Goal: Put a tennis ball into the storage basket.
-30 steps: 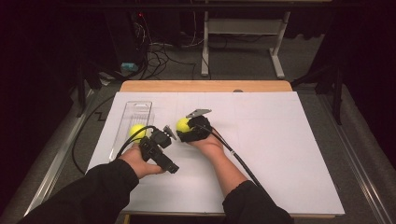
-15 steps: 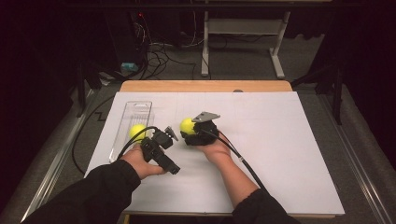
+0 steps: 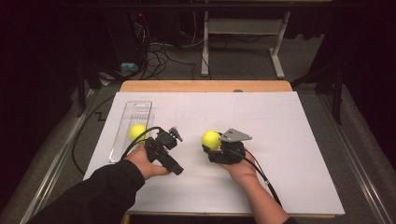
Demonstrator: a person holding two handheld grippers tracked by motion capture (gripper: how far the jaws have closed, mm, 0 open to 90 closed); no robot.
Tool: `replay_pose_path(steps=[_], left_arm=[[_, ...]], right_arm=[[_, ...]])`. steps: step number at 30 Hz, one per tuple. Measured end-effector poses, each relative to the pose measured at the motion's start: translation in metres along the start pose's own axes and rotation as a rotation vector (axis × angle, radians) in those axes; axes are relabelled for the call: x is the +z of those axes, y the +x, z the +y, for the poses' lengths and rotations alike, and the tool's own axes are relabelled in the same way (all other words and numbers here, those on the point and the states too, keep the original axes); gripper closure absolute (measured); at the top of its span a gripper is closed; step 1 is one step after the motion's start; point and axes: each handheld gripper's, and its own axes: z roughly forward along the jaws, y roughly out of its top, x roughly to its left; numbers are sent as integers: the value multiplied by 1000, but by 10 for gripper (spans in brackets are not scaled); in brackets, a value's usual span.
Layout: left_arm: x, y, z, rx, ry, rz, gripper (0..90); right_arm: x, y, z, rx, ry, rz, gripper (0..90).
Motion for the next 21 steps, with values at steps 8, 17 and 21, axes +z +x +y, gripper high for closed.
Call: replay_pose_path(steps=[8, 17, 21], left_arm=[[-1, 1, 5, -8, 6, 1, 5], [-3, -1, 8, -5, 6, -14, 4], [-8, -5, 12, 4, 3, -13, 4]], right_arm=[[-33, -1, -26, 2, -17, -16, 279], [-58, -2, -48, 10, -22, -26, 279], [-62, 1, -52, 9, -23, -19, 279]])
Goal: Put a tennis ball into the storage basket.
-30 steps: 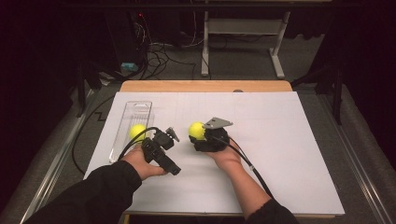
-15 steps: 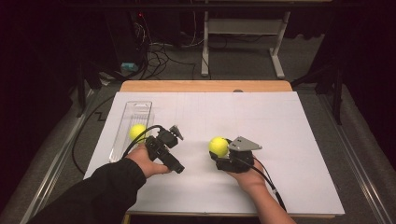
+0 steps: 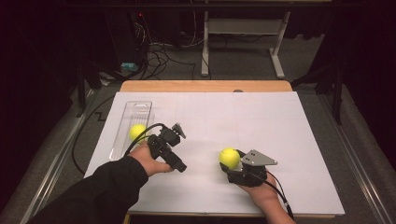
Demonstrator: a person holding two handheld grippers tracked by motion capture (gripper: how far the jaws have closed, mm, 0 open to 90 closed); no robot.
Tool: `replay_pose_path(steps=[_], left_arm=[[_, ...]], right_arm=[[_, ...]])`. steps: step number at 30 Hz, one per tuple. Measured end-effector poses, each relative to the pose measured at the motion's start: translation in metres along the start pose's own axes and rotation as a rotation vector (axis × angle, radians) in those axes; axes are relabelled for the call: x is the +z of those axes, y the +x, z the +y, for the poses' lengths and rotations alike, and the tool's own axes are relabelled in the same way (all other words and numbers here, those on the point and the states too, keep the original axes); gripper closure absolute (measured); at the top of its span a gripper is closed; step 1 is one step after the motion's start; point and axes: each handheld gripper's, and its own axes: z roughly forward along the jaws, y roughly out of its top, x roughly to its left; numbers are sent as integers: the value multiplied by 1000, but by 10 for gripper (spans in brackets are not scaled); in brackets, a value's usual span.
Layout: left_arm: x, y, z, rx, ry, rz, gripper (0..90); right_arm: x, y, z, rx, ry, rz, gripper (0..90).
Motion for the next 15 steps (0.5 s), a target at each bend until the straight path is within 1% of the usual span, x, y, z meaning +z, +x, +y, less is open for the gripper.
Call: replay_pose_path(steps=[2, 5, 9, 10, 13, 15], left_arm=[[-3, -2, 2, 4, -12, 1, 4], [-8, -7, 6, 15, -19, 4, 4], [-12, -13, 11, 26, -30, 6, 5], [-13, -14, 12, 30, -24, 5, 5], [-14, -17, 14, 36, -29, 4, 5], [-14, -18, 16, 36, -29, 3, 5]], right_arm=[[0, 2, 0, -7, -5, 3, 279], [0, 9, 2, -12, -18, 18, 279], [1, 13, 3, -23, -28, 28, 279], [0, 14, 3, -25, -32, 32, 279], [0, 18, 4, -23, -39, 42, 279], [1, 22, 5, -35, -45, 46, 279]])
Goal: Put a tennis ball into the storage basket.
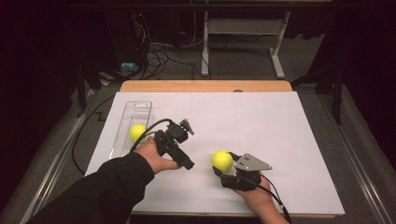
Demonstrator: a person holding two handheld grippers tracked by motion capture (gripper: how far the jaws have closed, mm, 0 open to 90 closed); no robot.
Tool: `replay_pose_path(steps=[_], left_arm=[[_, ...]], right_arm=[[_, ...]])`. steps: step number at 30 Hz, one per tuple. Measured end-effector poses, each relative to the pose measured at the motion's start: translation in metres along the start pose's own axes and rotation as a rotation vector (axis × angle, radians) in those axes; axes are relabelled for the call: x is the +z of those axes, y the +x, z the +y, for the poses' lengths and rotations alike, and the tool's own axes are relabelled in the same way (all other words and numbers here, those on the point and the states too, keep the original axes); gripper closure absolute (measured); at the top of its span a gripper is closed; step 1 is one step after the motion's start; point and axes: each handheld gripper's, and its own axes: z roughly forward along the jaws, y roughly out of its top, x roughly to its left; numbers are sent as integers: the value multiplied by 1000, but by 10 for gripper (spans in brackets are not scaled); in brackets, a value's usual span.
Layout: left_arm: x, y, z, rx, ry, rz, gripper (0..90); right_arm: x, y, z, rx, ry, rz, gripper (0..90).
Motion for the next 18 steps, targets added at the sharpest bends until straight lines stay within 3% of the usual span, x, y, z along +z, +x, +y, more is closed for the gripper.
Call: replay_pose_path(steps=[18], left_arm=[[11, -21, 21, 47, 7, -30, 5]], right_arm=[[12, 29, 5, -50, -18, 72, 280]])
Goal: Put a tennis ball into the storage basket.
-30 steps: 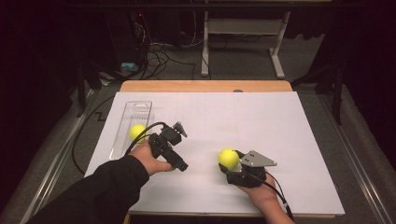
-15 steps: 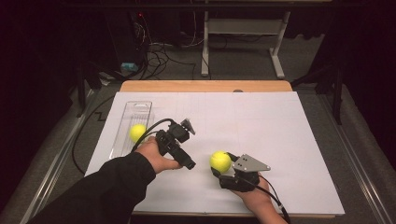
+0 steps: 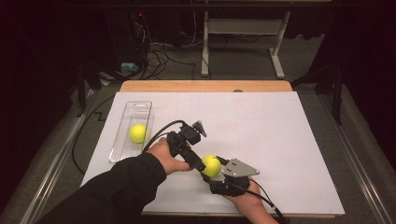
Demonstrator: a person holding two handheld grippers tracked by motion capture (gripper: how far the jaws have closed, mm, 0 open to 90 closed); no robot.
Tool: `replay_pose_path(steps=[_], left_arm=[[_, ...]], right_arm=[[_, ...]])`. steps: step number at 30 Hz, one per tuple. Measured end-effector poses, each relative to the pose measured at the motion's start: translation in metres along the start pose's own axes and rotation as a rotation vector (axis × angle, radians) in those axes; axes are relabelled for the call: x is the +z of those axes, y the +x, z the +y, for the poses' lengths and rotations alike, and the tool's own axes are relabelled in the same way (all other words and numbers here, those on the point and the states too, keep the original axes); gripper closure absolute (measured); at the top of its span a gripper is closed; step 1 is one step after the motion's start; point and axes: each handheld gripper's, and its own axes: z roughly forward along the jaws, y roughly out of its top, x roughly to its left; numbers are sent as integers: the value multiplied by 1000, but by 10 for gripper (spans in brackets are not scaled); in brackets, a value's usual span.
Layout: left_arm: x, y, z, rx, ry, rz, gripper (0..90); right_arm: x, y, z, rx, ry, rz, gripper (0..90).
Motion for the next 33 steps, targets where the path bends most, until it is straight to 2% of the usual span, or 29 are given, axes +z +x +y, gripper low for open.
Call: replay_pose_path(steps=[5, 11, 15, 16, 23, 26, 30, 33], left_arm=[[4, -4, 4, 12, 8, -8, 5], [10, -9, 8, 18, 13, -21, 5], [14, -12, 10, 17, 20, -31, 5], [16, -13, 11, 20, 24, -37, 5], [25, -14, 13, 25, 52, -57, 5], [28, -15, 13, 14, 58, -64, 6], [31, -13, 13, 7, 57, -79, 35], [32, -12, 13, 5, 54, -96, 102]], right_arm=[[2, 4, 1, -10, 0, 13, 280], [3, 9, 4, -7, -2, 6, 280], [4, 10, 5, -1, -13, 33, 279], [3, 11, 5, -6, -6, 16, 280], [4, 11, 5, 0, -10, 20, 279], [4, 11, 6, -8, -14, 21, 279], [4, 10, 6, -1, -18, 19, 279], [4, 10, 6, -2, -17, 19, 279]])
